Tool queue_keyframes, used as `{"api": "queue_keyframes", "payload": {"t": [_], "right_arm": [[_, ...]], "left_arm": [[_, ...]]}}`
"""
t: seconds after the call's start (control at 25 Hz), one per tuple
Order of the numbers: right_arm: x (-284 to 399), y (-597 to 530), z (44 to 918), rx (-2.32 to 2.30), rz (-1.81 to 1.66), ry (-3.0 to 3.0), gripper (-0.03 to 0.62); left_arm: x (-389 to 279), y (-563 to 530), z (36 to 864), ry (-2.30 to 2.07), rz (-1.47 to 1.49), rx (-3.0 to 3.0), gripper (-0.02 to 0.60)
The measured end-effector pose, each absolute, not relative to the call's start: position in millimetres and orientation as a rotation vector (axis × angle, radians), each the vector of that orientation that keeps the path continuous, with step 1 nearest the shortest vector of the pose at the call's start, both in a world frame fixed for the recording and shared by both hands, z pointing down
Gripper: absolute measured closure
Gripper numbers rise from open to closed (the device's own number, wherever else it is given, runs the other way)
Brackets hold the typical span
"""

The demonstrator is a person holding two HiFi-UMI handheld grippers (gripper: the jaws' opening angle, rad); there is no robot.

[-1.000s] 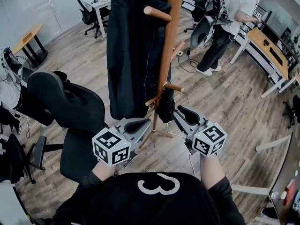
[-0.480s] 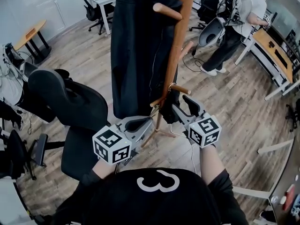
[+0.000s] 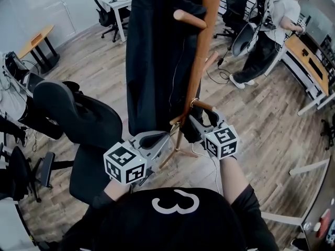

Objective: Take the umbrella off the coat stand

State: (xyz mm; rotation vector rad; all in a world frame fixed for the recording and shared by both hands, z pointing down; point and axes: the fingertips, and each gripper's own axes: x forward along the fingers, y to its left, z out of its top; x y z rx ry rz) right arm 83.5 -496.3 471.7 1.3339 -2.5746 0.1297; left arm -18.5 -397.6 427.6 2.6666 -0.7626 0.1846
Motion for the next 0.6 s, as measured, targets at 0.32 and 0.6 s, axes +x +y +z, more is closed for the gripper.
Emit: {"api": "queue_keyframes", "payload": {"t": [0.32,0.6], "right_arm": [[81.3,-504.9,479.5,1.334,0.158,-2.569,0.356],[81.3,-503.0,485.4,1.336,0.183,-2.58,0.359]], "left_arm": [[-24.3,-405.1,422.9,-0.786,0.163,2.666,0.566],[-27.7,-406.8,429.0,-0.8,0.185,2.638,0.566]]}}
